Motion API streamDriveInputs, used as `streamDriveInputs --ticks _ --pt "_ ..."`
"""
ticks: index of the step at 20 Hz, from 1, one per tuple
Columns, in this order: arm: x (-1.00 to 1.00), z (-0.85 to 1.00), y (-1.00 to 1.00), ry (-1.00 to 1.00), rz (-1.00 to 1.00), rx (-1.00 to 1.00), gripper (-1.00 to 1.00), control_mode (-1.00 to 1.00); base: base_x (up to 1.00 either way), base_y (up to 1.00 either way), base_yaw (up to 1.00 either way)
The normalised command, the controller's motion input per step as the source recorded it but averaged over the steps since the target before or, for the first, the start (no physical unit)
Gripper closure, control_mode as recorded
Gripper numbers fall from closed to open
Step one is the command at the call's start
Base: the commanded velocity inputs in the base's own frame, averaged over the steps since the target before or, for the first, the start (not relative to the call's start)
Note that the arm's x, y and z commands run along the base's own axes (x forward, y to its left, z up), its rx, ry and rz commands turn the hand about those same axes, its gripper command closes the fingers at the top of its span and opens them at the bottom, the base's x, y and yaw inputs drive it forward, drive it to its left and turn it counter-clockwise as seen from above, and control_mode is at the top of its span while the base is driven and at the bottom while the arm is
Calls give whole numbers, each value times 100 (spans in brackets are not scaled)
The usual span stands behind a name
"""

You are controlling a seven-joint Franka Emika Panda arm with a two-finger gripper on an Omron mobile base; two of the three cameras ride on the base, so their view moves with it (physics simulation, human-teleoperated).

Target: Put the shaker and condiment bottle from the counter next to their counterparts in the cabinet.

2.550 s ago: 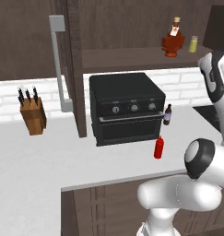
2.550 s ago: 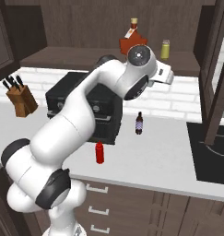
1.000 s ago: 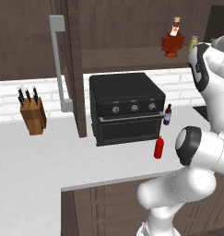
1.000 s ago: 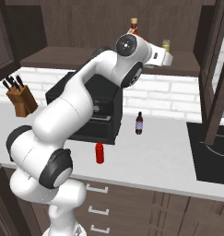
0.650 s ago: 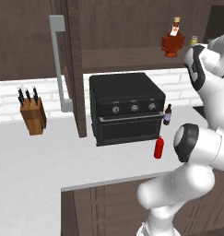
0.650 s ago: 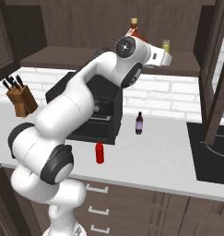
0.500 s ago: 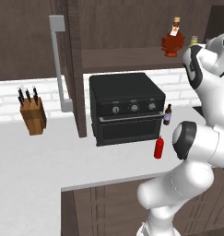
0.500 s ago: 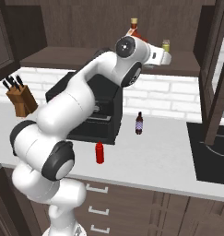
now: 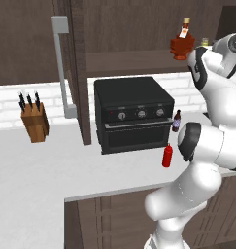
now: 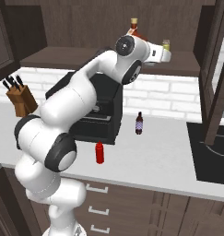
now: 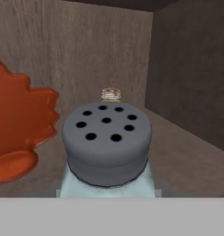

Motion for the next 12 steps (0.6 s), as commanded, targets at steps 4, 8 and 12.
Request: streamDriveInputs --ticks 4,8,12 --pt "5 0 -12 0 0 0 100 -100 0 0 0" --pt "22 0 -2 0 0 -3 100 -100 0 0 0" --pt "32 0 -2 0 0 -4 100 -100 0 0 0"
